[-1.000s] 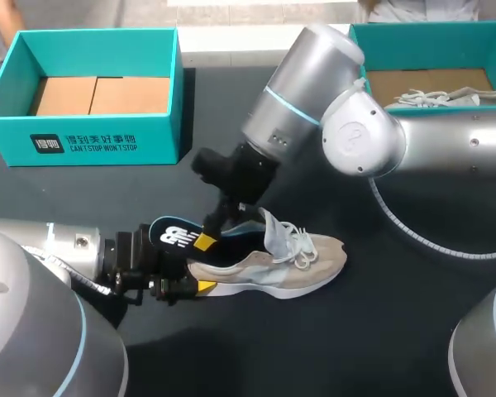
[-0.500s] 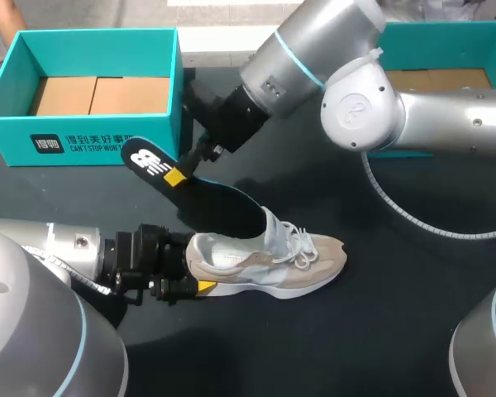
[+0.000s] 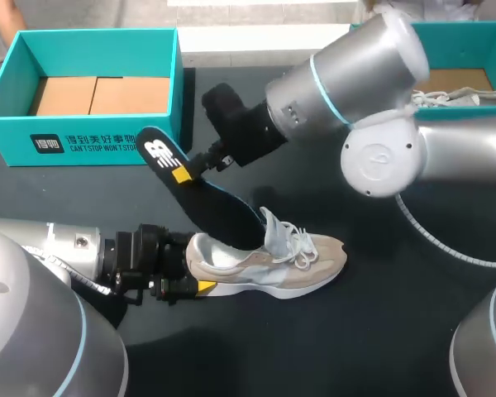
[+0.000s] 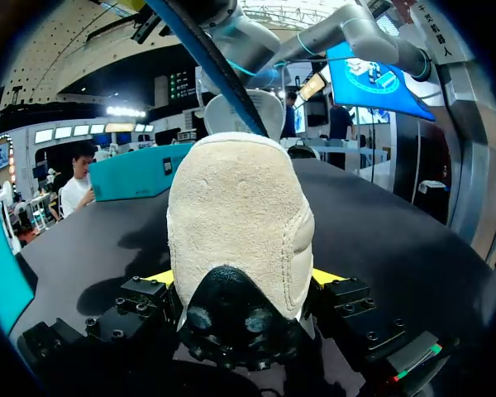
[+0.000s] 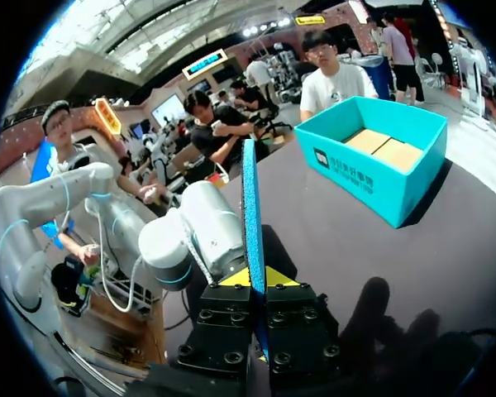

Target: Take the shoe out of the shoebox, open the shoe tongue, remove and reinsert the insole, then place the shoe into the shoebox

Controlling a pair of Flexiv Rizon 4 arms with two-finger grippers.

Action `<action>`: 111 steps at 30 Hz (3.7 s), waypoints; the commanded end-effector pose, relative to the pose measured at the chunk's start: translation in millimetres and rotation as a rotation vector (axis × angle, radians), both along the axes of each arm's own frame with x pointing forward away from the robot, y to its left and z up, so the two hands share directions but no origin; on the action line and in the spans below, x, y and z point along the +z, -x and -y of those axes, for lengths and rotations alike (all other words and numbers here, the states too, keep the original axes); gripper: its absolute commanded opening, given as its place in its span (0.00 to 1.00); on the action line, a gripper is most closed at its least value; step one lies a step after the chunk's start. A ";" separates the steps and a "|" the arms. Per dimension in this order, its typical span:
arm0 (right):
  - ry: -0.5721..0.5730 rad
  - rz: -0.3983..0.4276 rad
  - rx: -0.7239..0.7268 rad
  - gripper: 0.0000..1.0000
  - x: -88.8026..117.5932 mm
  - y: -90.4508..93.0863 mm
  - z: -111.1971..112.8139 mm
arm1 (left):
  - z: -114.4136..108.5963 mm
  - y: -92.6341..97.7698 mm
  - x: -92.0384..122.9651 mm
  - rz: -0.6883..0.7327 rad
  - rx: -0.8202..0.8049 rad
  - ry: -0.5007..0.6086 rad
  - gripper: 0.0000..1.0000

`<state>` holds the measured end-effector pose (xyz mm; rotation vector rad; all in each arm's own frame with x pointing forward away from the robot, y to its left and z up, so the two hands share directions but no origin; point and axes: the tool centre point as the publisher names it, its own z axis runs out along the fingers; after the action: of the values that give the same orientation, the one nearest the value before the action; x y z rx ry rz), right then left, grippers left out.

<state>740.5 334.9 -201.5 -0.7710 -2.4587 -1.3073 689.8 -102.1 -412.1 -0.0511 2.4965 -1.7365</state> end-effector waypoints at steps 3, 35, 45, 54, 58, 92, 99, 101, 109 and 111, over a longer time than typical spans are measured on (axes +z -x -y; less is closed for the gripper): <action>-0.164 -0.020 -0.026 0.00 33.9 -12.7 11.6 | 0.2 1.1 -1.9 0.001 0.002 -0.001 0.00; -0.510 -0.052 -0.172 0.00 154.7 40.3 109.4 | 0.2 1.1 -1.9 0.001 0.002 -0.001 0.00; -0.510 -0.052 -0.172 0.00 154.7 40.3 109.4 | 0.2 1.1 -1.9 0.001 0.002 -0.001 0.00; -0.615 -0.194 -0.092 0.00 170.7 41.7 122.2 | 0.2 1.1 -1.9 0.001 0.002 -0.001 0.00; -0.615 -0.229 -0.043 0.00 183.5 49.6 137.7 | 0.2 1.1 -1.9 0.001 0.002 -0.001 0.00; -0.641 -0.385 -0.199 0.00 205.8 148.7 165.2 | 0.2 1.1 -1.9 0.001 0.002 -0.001 0.00; -0.642 -0.393 -0.171 0.00 209.0 156.5 157.6 | 0.2 1.1 -1.9 0.001 0.002 -0.001 0.00; -0.642 -0.393 -0.171 0.00 209.0 156.5 157.6 | 0.2 1.1 -1.9 0.001 0.002 -0.001 0.00; -0.642 -0.393 -0.171 0.00 209.0 156.5 157.6 | 0.2 1.1 -1.9 0.001 0.002 -0.001 0.00; -0.642 -0.393 -0.171 0.00 209.0 156.5 157.6 | 0.2 1.1 -1.9 0.001 0.002 -0.001 0.00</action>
<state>589.9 166.2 1.8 -0.9154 -1.5847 -1.6404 689.8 -102.0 -412.3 -0.0513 2.4966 -1.7362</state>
